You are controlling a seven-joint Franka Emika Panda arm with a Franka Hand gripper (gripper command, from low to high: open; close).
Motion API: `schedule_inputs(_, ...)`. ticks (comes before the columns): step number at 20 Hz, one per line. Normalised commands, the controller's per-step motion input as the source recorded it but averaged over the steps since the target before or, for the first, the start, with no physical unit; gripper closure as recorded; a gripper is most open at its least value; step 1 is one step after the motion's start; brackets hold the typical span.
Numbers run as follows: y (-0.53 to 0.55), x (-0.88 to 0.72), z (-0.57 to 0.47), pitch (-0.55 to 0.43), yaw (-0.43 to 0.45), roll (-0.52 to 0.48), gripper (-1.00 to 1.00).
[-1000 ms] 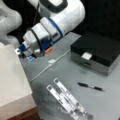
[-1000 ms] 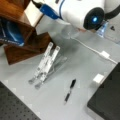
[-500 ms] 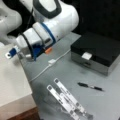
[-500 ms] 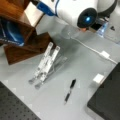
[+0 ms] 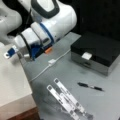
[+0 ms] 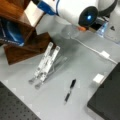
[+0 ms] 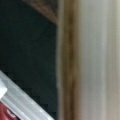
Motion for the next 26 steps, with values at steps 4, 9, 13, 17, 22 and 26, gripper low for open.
schedule_inputs(4,0.02,-0.21,-0.02,-0.040,0.244,0.054,1.00)
schedule_inputs(9,0.01,-0.17,-0.05,-0.028,0.228,0.072,1.00)
schedule_inputs(13,-0.01,-0.17,-0.02,-0.019,0.197,0.081,1.00)
schedule_inputs(17,0.05,-0.16,0.01,0.022,0.199,0.069,1.00)
schedule_inputs(22,0.15,-0.08,0.10,0.136,0.317,0.060,1.00)
schedule_inputs(26,0.19,-0.02,0.15,0.139,0.369,0.127,1.00)
